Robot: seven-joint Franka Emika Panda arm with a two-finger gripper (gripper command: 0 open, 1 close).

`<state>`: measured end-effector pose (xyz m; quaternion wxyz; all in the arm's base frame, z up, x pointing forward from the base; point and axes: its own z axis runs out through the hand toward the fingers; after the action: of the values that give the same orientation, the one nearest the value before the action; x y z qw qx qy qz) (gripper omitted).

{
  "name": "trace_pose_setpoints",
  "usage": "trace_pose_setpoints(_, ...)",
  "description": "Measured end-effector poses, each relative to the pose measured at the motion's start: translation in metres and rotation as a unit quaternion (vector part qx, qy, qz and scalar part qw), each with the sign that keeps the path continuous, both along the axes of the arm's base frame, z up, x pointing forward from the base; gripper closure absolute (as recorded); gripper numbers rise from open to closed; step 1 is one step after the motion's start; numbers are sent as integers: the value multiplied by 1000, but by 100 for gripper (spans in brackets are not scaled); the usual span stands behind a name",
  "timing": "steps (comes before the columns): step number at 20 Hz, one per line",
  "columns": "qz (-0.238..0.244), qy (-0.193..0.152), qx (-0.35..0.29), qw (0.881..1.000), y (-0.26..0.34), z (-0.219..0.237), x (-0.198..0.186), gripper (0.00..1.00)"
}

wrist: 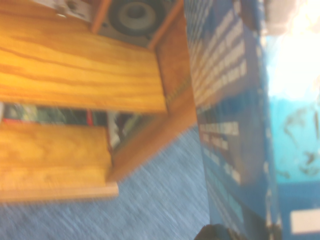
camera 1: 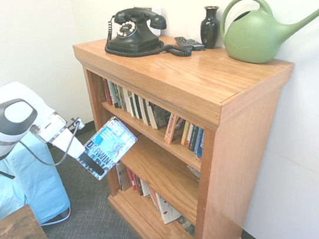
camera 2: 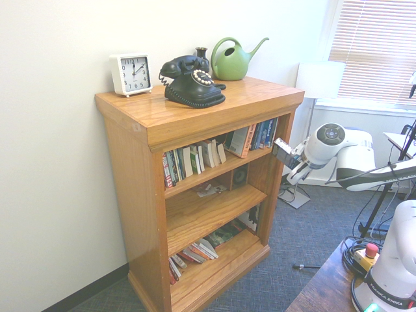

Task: Shelf the books

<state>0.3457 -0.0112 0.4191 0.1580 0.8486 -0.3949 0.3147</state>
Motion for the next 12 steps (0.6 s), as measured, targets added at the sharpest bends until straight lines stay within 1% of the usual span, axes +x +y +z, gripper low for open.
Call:
trace_pose_setpoints(4,22,-4,19,1000,-9,-33,18,100)
trace_pose_setpoints(7,37,-7,31,999,-14,-49,31,100)
trace_pose_setpoints(12,60,-15,59,996,-14,-49,47,100)
